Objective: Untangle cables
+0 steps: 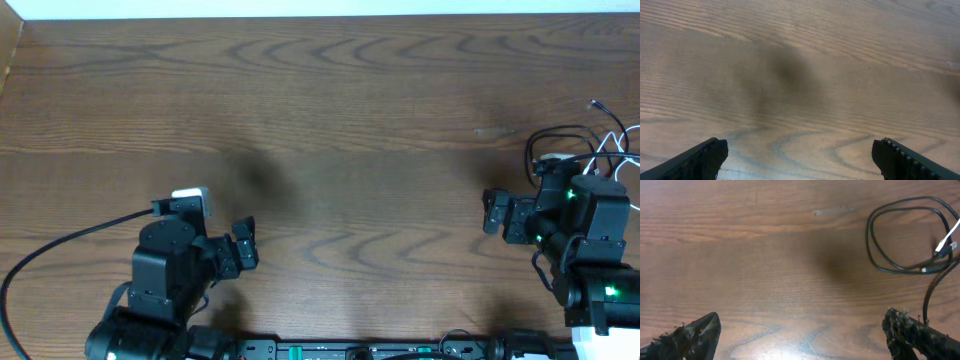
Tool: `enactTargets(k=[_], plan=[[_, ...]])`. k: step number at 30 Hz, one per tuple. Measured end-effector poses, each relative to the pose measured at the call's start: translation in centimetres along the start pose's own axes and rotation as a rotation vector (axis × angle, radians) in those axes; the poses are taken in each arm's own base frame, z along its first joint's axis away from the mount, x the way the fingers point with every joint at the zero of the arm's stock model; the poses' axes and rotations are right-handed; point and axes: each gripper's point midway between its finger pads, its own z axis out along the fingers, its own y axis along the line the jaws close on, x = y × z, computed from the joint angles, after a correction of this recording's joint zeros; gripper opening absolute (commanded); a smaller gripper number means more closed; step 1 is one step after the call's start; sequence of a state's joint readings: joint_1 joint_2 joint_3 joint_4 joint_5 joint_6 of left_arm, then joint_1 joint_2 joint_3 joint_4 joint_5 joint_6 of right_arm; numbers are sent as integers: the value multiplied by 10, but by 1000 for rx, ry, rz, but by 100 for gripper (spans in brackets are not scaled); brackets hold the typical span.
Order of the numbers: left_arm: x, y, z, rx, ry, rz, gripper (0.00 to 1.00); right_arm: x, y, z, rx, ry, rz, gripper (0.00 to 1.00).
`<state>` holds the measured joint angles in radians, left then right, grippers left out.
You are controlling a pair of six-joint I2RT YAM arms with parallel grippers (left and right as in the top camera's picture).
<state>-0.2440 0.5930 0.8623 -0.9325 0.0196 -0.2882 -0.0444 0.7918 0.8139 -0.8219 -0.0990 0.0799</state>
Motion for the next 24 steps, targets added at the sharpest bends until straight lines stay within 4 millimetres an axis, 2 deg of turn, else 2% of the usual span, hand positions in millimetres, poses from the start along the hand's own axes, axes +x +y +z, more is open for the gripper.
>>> enactTargets(k=[24], plan=[[0, 0, 0, -1, 2, 0, 98, 4, 0, 1, 1, 15, 2, 99]])
